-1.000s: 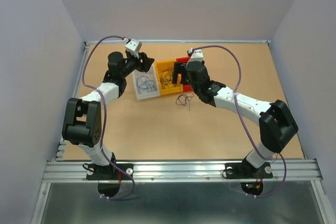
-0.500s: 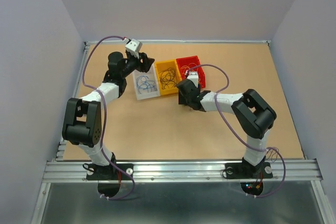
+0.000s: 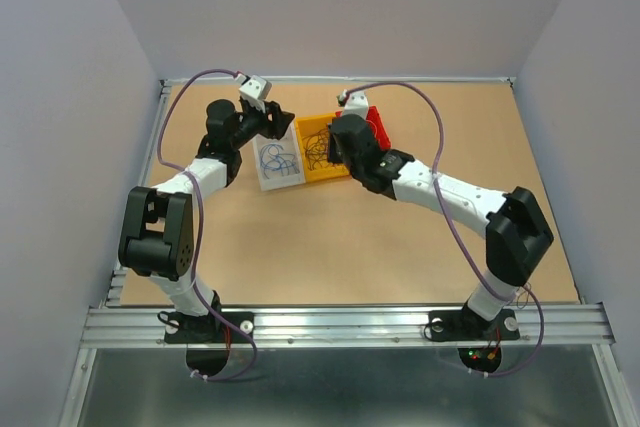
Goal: Untangle the cables
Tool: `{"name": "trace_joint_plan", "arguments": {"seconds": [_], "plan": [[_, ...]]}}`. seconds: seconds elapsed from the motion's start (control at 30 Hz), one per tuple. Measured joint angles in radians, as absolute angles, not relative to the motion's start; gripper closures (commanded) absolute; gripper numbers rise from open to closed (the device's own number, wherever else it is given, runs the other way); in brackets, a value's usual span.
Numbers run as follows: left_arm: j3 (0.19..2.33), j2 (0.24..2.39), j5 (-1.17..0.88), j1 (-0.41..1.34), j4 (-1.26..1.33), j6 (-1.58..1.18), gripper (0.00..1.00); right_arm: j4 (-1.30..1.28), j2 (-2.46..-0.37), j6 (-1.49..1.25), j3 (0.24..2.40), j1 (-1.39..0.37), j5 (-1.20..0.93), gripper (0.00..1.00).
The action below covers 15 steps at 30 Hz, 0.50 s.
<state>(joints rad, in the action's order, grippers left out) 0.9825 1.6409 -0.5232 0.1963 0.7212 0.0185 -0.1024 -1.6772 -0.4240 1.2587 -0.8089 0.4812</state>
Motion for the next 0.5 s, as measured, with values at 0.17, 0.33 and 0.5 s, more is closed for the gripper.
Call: {"name": "trace_joint_plan", "arguments": {"seconds": [0.17, 0.33, 0.5], "plan": [[0.980, 1.641, -0.522, 0.196, 0.721, 0.019, 0.33, -0.060, -1.815, -0.347, 1.565, -0.805, 0.535, 0.99], [0.980, 1.641, -0.522, 0.196, 0.721, 0.020, 0.33, -0.057, -2.092, -0.325, 1.745, -0.796, 0.615, 0.95], [0.980, 1.641, -0.521, 0.196, 0.721, 0.022, 0.33, -0.171, -2.280, -0.370, 1.694, -0.770, 0.599, 0.21]]}}
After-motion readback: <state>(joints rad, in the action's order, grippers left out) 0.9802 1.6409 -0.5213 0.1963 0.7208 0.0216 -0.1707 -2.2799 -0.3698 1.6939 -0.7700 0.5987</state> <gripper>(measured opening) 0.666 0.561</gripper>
